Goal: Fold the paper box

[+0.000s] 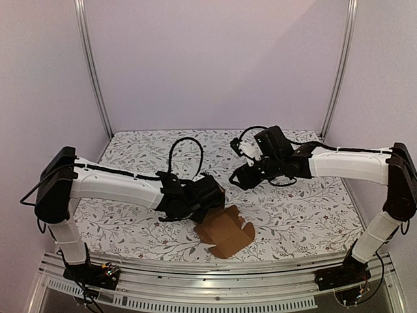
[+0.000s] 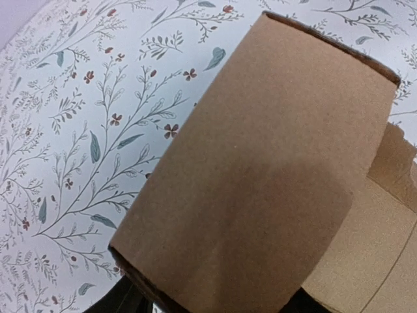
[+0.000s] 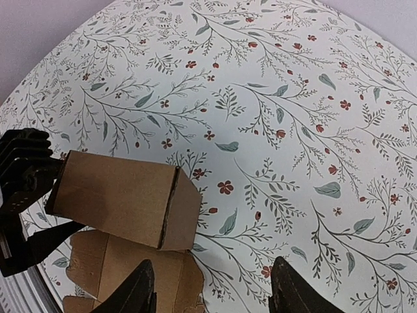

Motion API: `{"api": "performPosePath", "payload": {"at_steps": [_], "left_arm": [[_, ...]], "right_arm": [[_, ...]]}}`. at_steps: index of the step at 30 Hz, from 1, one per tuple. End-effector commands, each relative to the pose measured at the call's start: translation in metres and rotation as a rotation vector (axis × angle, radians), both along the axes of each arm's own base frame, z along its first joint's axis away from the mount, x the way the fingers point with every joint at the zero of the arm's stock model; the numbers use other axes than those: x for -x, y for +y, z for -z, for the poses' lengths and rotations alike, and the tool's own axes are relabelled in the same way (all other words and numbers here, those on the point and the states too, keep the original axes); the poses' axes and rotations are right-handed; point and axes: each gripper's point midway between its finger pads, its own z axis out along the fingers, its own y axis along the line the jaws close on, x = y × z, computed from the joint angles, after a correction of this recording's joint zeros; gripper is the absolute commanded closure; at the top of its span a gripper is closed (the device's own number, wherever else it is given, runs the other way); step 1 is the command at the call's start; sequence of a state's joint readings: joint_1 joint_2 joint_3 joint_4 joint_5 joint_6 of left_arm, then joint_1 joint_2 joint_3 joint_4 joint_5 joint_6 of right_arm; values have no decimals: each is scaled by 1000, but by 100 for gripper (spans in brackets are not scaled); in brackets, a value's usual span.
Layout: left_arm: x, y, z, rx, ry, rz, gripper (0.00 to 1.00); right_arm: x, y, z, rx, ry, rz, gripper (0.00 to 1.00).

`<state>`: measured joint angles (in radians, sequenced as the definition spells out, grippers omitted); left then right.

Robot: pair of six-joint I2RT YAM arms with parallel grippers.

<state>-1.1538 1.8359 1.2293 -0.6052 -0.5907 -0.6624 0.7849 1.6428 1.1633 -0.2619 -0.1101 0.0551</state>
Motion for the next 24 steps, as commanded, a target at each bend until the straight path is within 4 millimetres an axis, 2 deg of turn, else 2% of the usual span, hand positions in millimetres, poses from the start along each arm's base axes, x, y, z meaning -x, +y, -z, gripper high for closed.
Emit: {"api": "performPosePath", "payload": {"at_steps": [1,5,13,21,24], "left_arm": [[-13,-11,-11,-43,-98,80,47],[-22,-27,-9,24,-104,146,48],[-52,-39,-3,114,-127,244,47],[-81,-51,0,117,-165,330,45],[-94,-59,-8,145,-199,366,43]], "right_arm": [[2,-7,-2,-11,4,27,42],[3,-12,-3,-6,-3,42,42],[11,-27,-3,5,-5,73,42],[14,-40,-11,8,-28,109,42],[16,-43,-15,9,-34,116,42]]}}
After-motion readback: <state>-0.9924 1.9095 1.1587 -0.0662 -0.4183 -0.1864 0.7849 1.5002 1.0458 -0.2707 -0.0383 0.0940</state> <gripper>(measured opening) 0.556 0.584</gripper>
